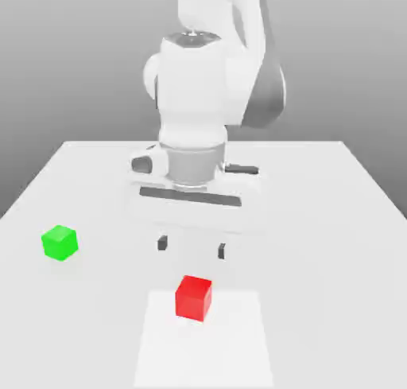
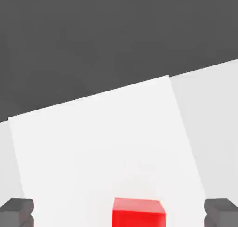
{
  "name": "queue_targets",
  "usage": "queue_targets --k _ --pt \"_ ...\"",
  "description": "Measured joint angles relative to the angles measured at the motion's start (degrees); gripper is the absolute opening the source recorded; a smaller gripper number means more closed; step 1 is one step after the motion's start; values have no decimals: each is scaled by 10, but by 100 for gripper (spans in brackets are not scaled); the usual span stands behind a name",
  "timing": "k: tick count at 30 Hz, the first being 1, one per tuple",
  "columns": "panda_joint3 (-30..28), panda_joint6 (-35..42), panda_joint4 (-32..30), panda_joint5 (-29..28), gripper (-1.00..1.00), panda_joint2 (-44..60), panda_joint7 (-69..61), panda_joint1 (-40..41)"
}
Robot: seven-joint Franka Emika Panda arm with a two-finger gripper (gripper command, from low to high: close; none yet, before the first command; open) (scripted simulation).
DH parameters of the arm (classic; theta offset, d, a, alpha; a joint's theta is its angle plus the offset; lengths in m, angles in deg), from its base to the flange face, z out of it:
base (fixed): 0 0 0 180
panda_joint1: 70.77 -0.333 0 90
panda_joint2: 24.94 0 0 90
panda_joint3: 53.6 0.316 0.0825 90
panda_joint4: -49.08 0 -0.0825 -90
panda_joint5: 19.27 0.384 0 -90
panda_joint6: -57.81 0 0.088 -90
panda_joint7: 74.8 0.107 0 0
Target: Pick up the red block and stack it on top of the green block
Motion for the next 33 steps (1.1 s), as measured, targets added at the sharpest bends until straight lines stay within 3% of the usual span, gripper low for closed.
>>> queue_targets --k 6,7,14,21,33 --pt "-12 -112 7 -16 0 134 16 -7" --pt "-13 -124 9 -19 -100 148 18 -7" --pt "-13 -125 9 -21 -100 149 20 -7" --pt "-7 -12 -9 -1 -100 17 6 -6" --pt "-220 71 -9 -102 -100 -71 -181 226"
